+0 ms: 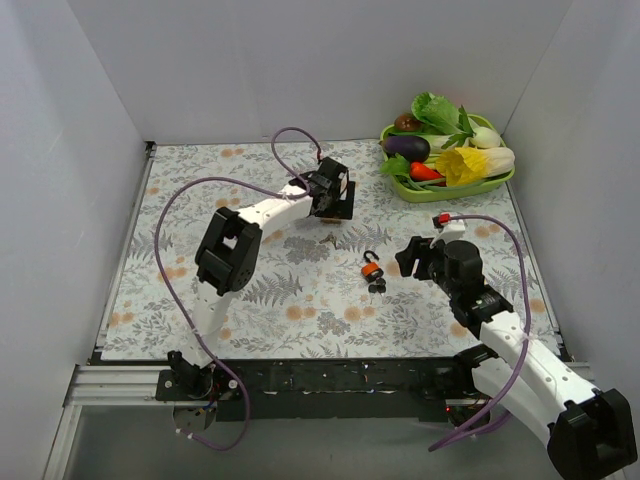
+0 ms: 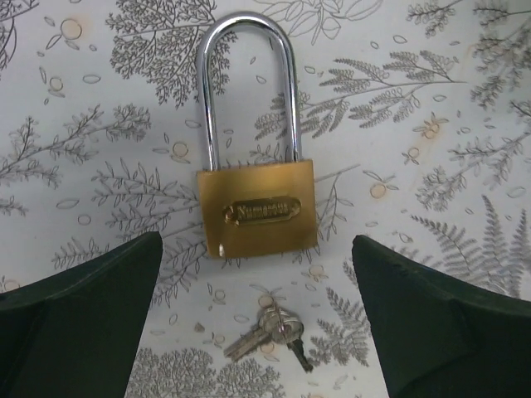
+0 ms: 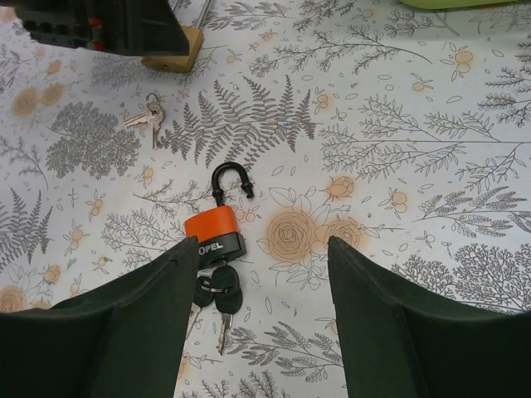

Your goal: Unlock with the key

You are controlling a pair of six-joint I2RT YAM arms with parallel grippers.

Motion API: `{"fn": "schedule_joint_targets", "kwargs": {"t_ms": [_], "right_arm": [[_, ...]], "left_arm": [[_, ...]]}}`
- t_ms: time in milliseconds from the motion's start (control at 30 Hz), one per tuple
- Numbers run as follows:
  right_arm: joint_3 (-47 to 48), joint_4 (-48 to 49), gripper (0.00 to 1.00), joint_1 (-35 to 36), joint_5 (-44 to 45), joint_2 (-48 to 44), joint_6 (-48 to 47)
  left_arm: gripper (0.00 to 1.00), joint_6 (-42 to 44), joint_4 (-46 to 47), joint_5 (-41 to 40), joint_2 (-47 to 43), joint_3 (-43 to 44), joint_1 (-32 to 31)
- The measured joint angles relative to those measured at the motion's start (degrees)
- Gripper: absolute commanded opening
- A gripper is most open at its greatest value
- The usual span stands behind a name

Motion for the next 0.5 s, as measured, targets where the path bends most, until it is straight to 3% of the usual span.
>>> {"fn": "schedule_joint_targets", "kwargs": {"t_ms": [200, 433, 500], "right_arm": [[0.0, -2.7, 0.68, 0.0, -0.7, -1.6, -0.2], [0.0, -4.0, 0.68, 0.0, -1.6, -2.2, -0.2], [0.0, -4.0, 0.68, 0.0, -1.9, -2.2, -0.2]], "left_arm": [[0.98, 3.5, -8.3, -2.0, 12.9, 18.2, 0.0], [0.97, 4.6, -12.7, -4.1, 15.7, 21.8, 0.0], [0.86, 4.6, -12.8, -4.3, 15.7, 21.8, 0.0]]}}
